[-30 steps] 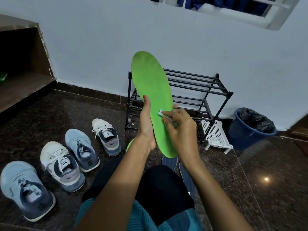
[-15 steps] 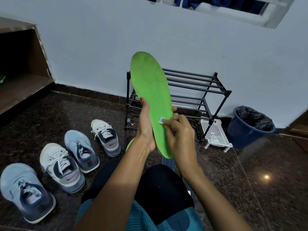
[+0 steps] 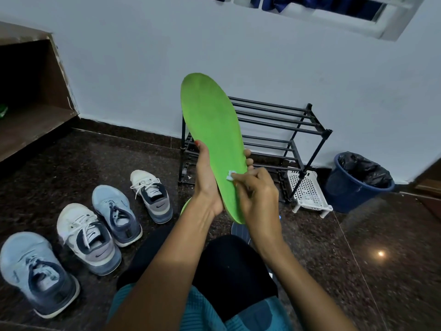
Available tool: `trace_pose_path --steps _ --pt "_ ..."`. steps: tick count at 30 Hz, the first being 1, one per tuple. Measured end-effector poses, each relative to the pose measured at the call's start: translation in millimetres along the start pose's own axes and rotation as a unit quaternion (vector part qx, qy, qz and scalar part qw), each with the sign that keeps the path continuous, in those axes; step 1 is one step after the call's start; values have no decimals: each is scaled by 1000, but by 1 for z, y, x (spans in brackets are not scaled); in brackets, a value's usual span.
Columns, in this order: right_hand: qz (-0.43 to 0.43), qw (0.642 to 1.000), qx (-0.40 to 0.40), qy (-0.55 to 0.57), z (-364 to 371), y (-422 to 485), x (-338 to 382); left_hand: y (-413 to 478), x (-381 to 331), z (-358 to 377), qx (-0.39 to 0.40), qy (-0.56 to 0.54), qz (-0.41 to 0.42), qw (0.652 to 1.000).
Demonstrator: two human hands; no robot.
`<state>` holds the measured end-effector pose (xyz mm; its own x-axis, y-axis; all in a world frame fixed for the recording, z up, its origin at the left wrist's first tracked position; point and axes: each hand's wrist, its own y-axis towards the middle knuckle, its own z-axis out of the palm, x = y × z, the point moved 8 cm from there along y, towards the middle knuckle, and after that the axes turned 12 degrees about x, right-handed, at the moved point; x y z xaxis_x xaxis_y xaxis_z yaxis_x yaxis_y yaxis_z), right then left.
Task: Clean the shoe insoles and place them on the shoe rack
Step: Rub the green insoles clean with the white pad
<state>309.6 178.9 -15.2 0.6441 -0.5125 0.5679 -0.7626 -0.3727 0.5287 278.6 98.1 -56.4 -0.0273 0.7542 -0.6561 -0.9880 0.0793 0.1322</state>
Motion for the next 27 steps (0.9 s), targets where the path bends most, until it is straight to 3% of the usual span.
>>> trace_pose_path --steps 4,11,20,27 --pt "2 999 -10 -32 -1 6 -2 0 -1 -1 -5 13 0 1000" --pt "-2 999 18 37 6 -14 7 0 -5 -1 5 -28 26 999" --pt "7 999 -20 -46 -1 3 -2 1 0 -2 -5 6 9 1000" --pt "2 998 29 61 6 -14 6 0 -6 2 15 -37 31 999"
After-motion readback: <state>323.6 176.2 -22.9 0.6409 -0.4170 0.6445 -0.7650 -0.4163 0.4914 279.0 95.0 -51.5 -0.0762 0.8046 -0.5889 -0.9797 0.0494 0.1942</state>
